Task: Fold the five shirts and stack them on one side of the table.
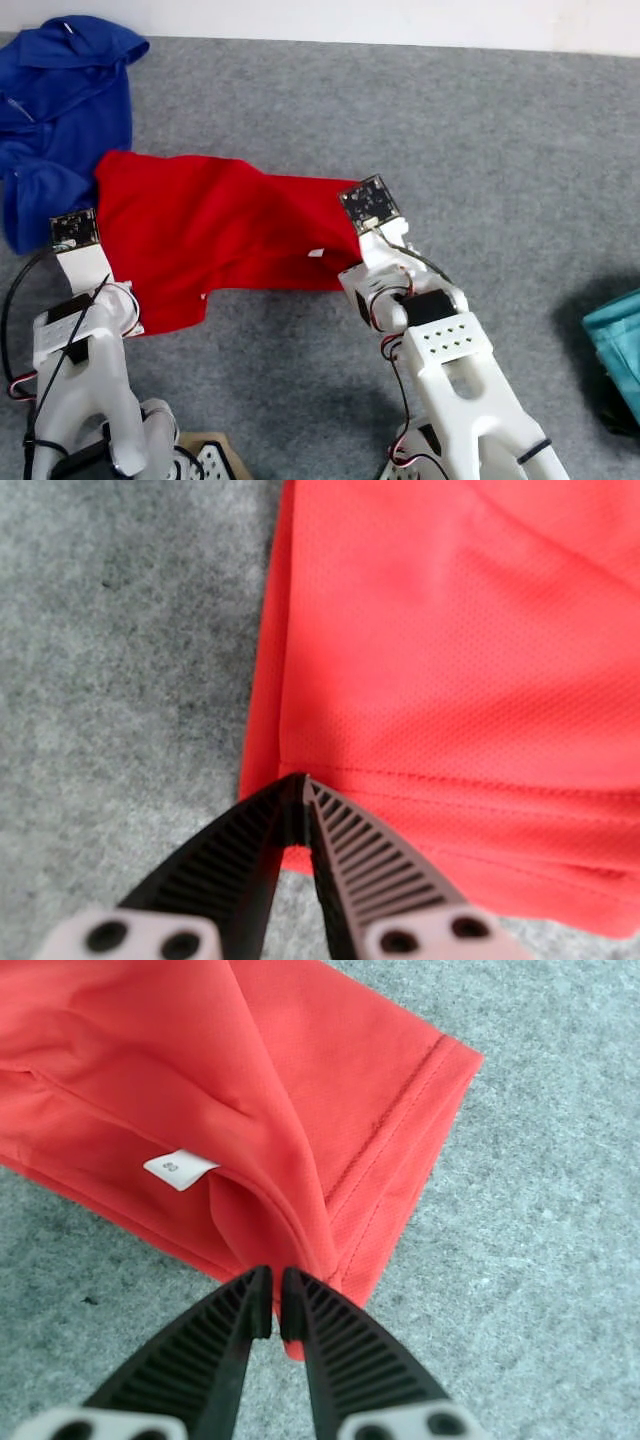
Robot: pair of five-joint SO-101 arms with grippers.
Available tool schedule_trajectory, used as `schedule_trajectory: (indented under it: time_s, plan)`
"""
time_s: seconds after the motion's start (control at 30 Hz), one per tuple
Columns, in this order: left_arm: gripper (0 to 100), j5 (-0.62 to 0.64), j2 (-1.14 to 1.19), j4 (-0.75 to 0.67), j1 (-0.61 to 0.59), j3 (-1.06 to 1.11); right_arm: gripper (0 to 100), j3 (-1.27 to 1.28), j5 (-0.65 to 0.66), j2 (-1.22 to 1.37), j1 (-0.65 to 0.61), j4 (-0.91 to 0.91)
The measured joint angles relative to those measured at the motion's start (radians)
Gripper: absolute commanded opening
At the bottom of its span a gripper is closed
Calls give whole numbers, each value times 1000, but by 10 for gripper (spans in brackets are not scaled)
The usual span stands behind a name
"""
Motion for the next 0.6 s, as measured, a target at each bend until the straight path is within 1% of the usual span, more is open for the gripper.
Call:
schedule_trajectory:
  time_s: [0.13,0.27,0.37,0.5,0.6]
  plan:
    - [7,0,0,106,-72,-77,33,0,0,0,0,0]
    - [6,0,0,175,-123,-126,33,0,0,0,0,0]
    - [6,-2,0,206,-129,-132,33,0,0,0,0,0]
    - [7,-60,0,258,-130,-132,35,0,0,0,0,0]
    - [8,-72,0,275,-130,-135,37,0,0,0,0,0]
